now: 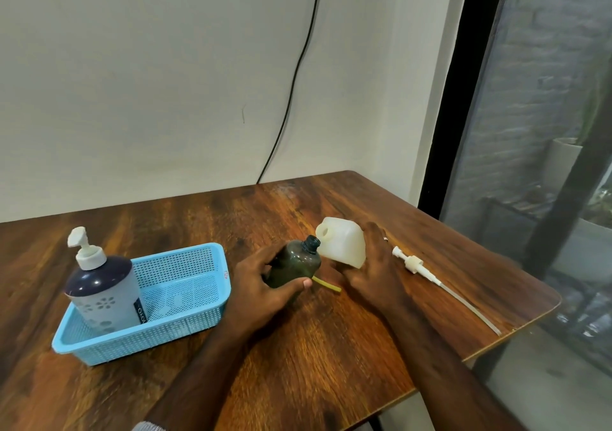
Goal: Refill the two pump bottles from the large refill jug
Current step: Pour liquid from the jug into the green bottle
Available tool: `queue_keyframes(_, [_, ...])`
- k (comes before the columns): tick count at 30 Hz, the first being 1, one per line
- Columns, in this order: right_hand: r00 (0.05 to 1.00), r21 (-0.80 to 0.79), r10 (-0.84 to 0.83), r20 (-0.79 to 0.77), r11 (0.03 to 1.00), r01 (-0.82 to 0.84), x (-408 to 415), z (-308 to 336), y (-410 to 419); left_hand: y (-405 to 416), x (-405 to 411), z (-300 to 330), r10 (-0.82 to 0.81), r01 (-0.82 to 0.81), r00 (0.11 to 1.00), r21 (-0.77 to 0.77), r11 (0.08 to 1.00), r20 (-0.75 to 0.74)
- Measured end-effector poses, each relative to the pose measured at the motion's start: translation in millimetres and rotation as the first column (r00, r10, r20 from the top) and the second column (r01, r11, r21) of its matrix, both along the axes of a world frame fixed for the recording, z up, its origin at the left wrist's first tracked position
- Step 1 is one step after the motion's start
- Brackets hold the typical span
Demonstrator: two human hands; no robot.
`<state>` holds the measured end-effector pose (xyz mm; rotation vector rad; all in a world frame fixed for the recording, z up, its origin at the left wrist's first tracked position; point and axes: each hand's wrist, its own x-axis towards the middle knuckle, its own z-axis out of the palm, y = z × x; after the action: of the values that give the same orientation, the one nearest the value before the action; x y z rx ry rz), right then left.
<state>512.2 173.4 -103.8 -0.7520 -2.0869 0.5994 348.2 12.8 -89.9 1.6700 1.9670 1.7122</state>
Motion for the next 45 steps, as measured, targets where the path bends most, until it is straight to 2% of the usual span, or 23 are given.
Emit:
queue_keyframes(20, [0.997, 0.055, -0.024, 0.079, 0.998, 0.019, 1.8, 1.6, -0.7, -5.7, 1.5, 1.5, -0.031, 0.037, 0.996, -0.064, 0.997, 0.081])
queue_keyframes(45, [0.998, 0.125, -0.034, 0.048, 0.992, 0.028, 4.9, 4.3, -4.1, -6.6, 0.9, -0.2, -0.030, 0.039, 0.996, -0.106, 0.994, 0.087])
